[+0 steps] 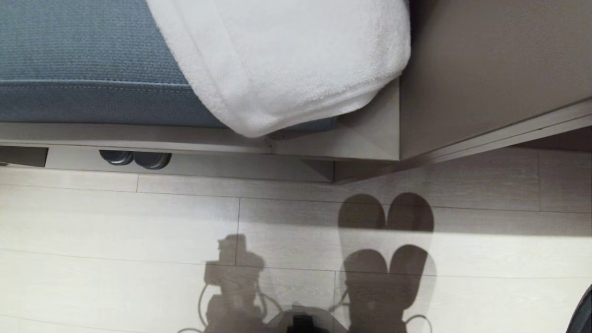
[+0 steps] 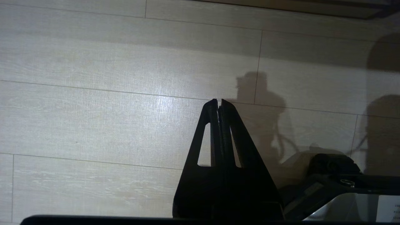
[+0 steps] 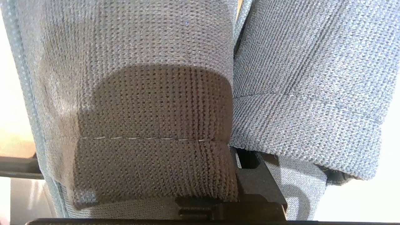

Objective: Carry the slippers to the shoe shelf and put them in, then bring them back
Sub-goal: Place the slippers into the shoe cabinet

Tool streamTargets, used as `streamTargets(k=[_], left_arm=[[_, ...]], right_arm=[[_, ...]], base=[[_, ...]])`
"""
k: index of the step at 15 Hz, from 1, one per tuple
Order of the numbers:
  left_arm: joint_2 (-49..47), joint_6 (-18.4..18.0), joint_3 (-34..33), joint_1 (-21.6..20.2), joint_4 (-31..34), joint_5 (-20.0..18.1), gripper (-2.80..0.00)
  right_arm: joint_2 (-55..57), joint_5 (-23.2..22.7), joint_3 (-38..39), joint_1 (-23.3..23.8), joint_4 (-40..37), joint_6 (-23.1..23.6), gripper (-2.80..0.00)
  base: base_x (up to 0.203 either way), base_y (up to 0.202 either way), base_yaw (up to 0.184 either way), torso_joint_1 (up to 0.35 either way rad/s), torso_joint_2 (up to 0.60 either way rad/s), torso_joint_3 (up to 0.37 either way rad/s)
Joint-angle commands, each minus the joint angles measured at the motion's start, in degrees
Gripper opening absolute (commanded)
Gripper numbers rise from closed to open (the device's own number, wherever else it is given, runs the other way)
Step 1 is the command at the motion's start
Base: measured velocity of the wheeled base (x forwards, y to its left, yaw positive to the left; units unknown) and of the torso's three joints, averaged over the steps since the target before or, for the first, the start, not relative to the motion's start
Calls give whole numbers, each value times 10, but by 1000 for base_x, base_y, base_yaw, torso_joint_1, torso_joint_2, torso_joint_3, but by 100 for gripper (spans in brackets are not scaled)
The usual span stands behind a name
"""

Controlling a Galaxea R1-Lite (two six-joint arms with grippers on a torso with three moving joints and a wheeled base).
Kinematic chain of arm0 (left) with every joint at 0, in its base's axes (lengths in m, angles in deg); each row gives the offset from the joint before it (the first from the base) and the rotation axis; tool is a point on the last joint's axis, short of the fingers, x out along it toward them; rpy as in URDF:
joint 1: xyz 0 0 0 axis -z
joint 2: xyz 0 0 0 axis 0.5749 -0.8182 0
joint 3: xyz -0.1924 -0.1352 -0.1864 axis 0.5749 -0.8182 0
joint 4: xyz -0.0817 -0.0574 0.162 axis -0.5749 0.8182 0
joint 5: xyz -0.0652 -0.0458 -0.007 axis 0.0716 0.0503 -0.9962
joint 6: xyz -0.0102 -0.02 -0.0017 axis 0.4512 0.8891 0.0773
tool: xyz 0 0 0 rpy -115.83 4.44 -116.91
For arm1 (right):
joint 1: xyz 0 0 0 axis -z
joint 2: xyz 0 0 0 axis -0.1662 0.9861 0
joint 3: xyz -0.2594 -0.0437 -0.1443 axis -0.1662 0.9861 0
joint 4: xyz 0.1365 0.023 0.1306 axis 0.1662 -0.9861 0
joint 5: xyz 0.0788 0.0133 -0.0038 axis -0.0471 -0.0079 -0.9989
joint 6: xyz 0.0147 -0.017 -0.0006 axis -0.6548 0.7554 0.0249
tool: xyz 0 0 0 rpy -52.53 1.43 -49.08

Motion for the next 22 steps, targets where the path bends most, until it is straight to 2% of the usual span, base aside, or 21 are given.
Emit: streamTargets(k=[1,22], left_arm=[[0,0,0,0,0,0,-280],[-1,0,0,0,0,0,-280]], right_arm=[[1,-1,0,0,0,0,-280],[2,-5,0,0,2,8,-280]], base=[[0,0,0,7,2,198],[0,0,0,1,2,202]])
